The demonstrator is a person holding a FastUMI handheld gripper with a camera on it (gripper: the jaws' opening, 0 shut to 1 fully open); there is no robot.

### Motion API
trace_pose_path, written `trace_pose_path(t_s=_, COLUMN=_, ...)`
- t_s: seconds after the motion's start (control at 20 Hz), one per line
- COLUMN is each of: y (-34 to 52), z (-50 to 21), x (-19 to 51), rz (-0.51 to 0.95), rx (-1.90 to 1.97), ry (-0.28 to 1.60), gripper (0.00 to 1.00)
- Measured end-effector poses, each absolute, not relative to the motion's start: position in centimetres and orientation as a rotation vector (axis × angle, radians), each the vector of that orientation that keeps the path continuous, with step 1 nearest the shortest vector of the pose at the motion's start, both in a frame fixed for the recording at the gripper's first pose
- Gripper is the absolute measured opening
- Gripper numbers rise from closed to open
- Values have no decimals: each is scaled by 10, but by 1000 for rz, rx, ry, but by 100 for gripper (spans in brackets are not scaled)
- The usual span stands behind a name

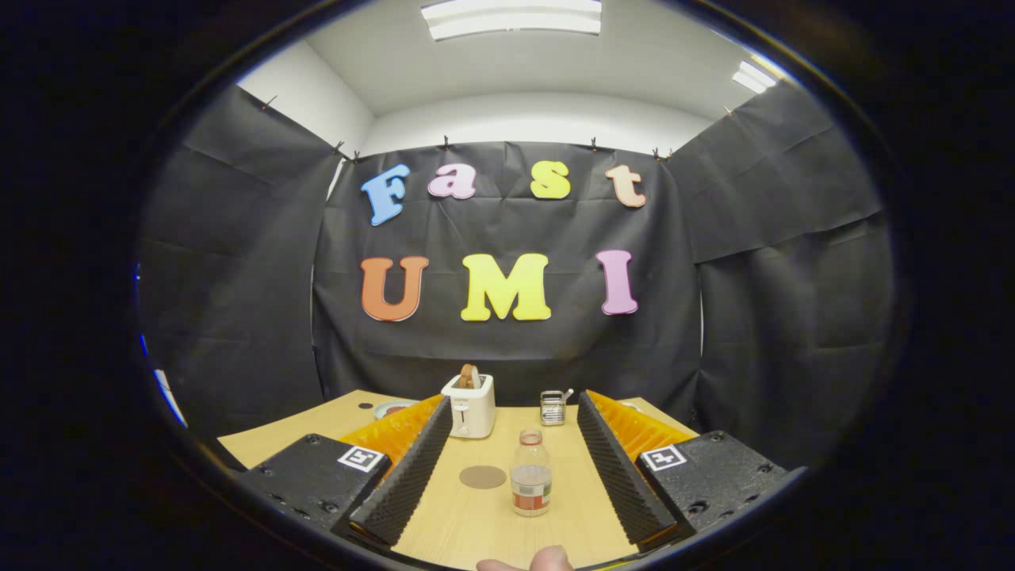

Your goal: Take the bottle from table, then pour the juice into the cup, finally place the bottle on the coaster

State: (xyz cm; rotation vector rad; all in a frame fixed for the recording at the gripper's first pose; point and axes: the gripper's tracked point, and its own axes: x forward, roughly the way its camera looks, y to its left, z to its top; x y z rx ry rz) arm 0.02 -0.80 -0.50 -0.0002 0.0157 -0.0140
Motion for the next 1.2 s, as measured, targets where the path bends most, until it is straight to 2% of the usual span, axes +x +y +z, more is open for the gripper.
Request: trace_pose_path(t_s=1.2, y=-12, z=-17, x=-4, rz=-17, rx=-20, ry=30, gripper=100)
